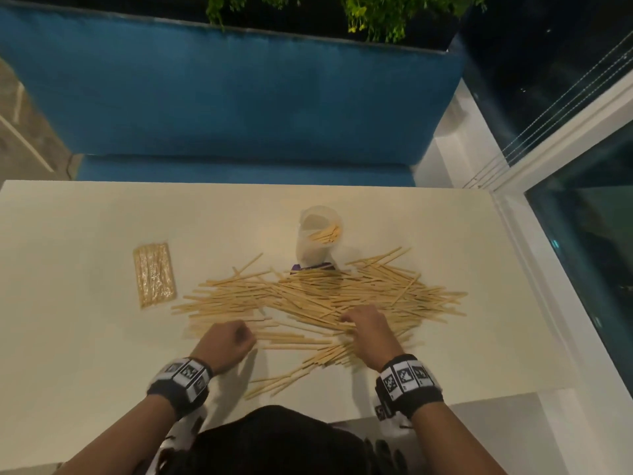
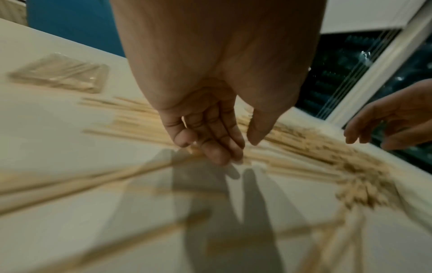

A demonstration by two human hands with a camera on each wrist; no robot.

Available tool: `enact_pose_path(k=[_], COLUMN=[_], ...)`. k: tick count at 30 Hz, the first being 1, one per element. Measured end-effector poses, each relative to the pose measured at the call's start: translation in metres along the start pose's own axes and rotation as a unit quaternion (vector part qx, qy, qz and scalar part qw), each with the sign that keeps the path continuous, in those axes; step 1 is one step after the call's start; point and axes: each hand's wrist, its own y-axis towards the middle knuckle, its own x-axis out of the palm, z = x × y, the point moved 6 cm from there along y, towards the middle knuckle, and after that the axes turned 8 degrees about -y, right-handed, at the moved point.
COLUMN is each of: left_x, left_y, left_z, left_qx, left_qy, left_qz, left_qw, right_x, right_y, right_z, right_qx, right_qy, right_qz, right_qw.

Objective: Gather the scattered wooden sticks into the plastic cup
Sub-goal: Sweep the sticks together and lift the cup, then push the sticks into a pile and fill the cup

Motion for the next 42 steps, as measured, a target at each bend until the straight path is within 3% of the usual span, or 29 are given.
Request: enact_pose_path(k=[4, 9, 12, 19, 22, 26, 31, 35, 42], left_x=[0.018, 0.054, 0.063, 0.052, 0.074, 0.078, 0.118, 0.131, 0.102], left_y=[-0.037, -0.045, -0.033, -0.008, -0.018, -0.038, -0.052, -0.046, -0.03], left_z=[-0.023, -0.024, -0.01, 0.016, 0.036, 0.033, 0.044, 0.047, 0.041], left_qx=[0.041, 0.146, 0.165, 0.142, 0.139, 0.172, 0.184, 0.156, 0.147], left_qy=[0.053, 0.194, 0.192, 0.116, 0.088, 0.112, 0.248, 0.228, 0.243], left_qz=[-0.046, -0.075, -0.044, 0.021, 0.094, 0.113, 0.011, 0.026, 0.091], left_qw=[0.997, 0.967, 0.967, 0.983, 0.982, 0.972, 0.951, 0.961, 0.955], right_x=[0.036, 0.056, 0.053, 0.051, 0.053, 0.049, 0.067, 0.071, 0.071], right_y=[-0.025, -0.03, -0.02, 0.005, -0.001, -0.016, -0.032, -0.03, -0.005], right_z=[0.026, 0.026, 0.01, -0.038, -0.02, 0.009, 0.041, 0.057, 0.028], right_qx=[0.037, 0.075, 0.076, -0.003, -0.072, -0.004, 0.057, 0.073, 0.006], right_qy=[-0.102, -0.059, -0.004, 0.056, 0.073, 0.077, -0.097, -0.014, 0.048], right_qz=[-0.015, 0.013, 0.032, 0.049, 0.045, 0.092, 0.025, 0.026, 0.068], right_qw=[0.994, 0.995, 0.997, 0.997, 0.994, 0.993, 0.993, 0.997, 0.996])
